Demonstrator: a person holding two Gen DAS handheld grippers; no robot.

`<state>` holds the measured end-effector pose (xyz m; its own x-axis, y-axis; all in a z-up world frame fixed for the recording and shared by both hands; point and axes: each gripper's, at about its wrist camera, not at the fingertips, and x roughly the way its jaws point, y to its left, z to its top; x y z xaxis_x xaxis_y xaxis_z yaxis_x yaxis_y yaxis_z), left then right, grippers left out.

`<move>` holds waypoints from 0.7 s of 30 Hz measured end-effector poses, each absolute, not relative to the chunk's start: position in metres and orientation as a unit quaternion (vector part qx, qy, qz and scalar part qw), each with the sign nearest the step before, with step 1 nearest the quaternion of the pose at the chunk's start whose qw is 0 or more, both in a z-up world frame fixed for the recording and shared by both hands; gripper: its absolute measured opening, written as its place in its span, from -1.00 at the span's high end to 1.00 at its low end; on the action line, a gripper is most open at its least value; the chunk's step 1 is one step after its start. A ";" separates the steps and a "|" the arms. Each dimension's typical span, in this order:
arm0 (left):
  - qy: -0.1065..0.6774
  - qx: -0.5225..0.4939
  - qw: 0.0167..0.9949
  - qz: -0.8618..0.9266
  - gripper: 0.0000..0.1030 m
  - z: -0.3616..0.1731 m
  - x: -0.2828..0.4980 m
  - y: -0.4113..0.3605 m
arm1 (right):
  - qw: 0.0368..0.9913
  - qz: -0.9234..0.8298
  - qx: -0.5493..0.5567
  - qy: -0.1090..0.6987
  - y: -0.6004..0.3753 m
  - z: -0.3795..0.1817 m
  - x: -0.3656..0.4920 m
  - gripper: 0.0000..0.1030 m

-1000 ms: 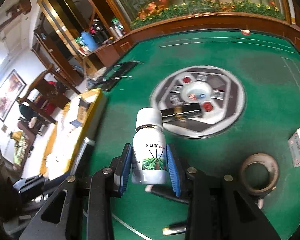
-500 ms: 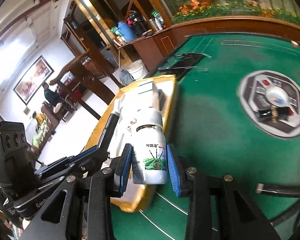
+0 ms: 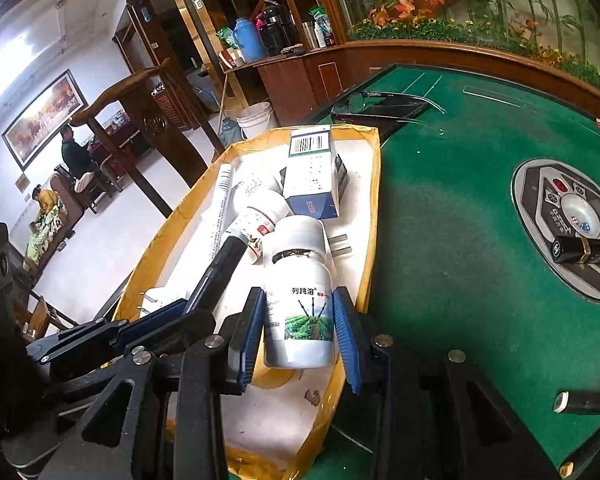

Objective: Organize rigid objects
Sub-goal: 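Carry the black marker and white bottle over the tray with both grippers, then lower the bottle and marker into the tray and open both grippers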

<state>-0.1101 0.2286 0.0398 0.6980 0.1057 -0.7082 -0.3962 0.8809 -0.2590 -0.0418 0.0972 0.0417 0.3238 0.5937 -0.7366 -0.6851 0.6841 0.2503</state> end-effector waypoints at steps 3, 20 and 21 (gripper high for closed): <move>0.366 -0.203 0.897 0.145 0.72 0.036 -0.110 0.232 | 0.815 0.391 -0.056 0.424 0.099 0.041 -0.042 0.35; 0.382 -0.193 0.891 0.152 0.72 0.027 -0.110 0.229 | 0.827 0.376 -0.079 0.411 0.113 0.039 -0.034 0.35; 0.382 -0.192 0.891 0.153 0.71 0.027 -0.111 0.229 | 0.825 0.376 -0.083 0.413 0.116 0.037 -0.033 0.35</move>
